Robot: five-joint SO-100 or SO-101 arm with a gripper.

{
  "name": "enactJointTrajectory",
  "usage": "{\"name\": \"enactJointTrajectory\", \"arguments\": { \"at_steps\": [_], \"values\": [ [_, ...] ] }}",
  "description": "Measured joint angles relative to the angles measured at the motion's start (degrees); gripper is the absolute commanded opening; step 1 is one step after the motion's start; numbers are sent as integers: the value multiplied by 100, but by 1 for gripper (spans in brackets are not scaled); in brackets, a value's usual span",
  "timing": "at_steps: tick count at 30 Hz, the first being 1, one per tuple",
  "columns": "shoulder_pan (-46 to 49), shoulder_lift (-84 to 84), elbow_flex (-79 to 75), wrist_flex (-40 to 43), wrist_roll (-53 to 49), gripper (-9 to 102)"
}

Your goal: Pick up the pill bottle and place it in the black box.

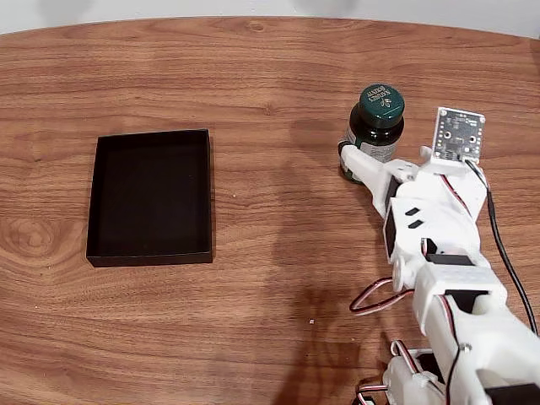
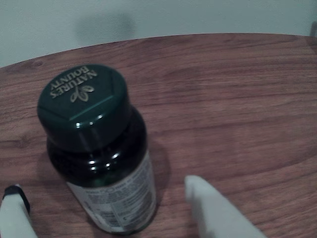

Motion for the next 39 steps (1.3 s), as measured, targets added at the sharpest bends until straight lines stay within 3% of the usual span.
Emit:
{"name": "enactJointTrajectory", "arguments": {
  "at_steps": [24, 39],
  "values": [
    [-79, -2312, -1327, -1151, -97, 39],
    [-299, -2804, -1521, -1336, -229, 29]
  ]
}}
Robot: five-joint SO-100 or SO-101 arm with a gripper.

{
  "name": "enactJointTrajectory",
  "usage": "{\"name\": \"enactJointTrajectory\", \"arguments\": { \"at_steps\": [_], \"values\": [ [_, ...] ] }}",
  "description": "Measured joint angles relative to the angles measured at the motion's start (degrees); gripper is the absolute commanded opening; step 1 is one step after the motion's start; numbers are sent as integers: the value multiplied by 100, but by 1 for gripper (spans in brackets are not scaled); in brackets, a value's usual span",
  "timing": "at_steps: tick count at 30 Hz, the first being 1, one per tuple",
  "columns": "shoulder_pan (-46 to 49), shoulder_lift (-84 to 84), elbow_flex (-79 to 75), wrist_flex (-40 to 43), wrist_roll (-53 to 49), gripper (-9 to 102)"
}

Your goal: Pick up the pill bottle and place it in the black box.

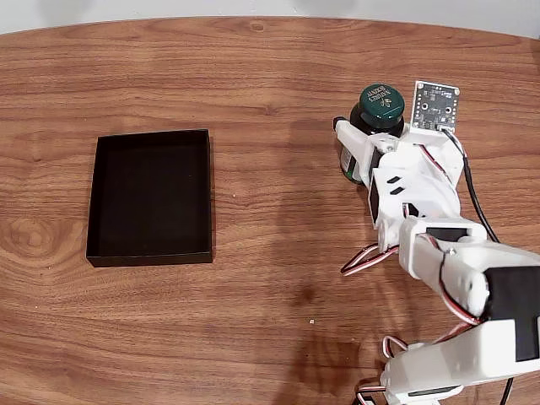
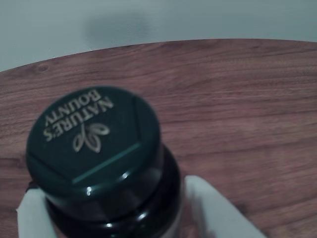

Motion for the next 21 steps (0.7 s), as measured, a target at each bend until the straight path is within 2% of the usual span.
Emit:
{"name": "enactJointTrajectory", "arguments": {
  "at_steps": [12, 19, 21],
  "values": [
    [-123, -149, -105, 0, -70, 16],
    [-237, -158, -105, 0, -97, 16],
    [-281, -167, -105, 0, -97, 21]
  ]
}}
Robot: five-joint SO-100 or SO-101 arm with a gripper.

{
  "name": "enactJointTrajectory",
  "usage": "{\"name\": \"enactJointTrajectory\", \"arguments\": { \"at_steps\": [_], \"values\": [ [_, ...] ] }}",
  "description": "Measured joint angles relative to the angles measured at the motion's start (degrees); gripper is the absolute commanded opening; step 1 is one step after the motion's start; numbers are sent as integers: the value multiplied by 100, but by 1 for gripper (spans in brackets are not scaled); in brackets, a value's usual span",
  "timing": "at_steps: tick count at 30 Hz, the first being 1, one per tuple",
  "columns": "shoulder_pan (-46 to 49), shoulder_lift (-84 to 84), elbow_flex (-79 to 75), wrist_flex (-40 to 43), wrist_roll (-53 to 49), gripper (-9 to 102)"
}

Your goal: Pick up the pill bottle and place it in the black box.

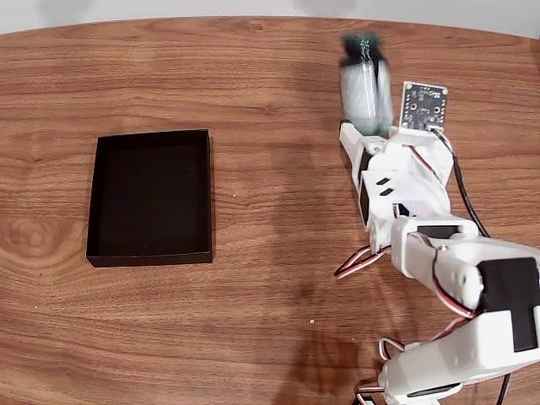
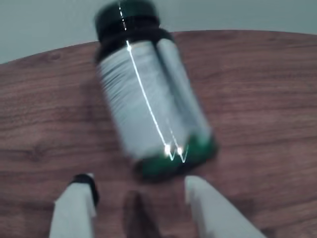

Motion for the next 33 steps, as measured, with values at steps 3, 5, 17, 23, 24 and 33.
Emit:
{"name": "enactJointTrajectory", "arguments": {
  "at_steps": [3, 5, 17, 23, 24, 33],
  "values": [
    [-9, 0, 0, 0, 0, 27],
    [18, 0, 0, -18, 0, 31],
    [97, -123, -132, -237, 0, 35],
    [369, -132, -369, -97, 0, 36],
    [369, -132, -369, -97, 0, 36],
    [466, -132, -369, -88, 0, 36]
  ]
}}
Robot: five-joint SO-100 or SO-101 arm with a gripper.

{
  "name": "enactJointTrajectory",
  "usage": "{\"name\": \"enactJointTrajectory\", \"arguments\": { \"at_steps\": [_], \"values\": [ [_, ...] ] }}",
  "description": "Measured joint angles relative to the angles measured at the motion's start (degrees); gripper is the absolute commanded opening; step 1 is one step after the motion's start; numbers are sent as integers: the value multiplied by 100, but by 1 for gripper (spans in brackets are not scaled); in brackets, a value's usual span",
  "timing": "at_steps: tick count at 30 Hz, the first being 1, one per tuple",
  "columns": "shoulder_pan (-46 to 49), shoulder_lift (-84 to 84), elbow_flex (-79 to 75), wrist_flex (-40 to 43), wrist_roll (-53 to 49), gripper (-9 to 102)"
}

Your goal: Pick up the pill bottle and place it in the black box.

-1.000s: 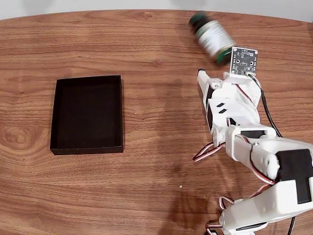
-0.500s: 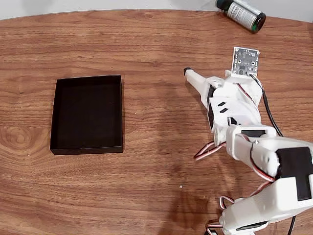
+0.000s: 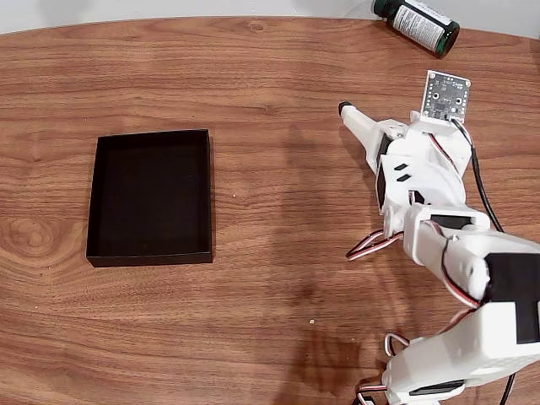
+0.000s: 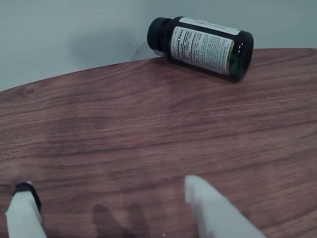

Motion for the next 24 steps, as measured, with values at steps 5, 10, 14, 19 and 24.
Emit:
{"name": "enactJointTrajectory", "arguments": {
  "at_steps": [5, 10, 14, 19, 24],
  "values": [
    [-18, 0, -62, 44, 0, 36],
    [325, -53, -835, 835, -290, 36],
    [694, -281, -1819, 1811, -589, 36],
    [870, -404, -2320, 2039, -677, 36],
    [1028, -703, -2865, 2391, -853, 36]
  ]
}}
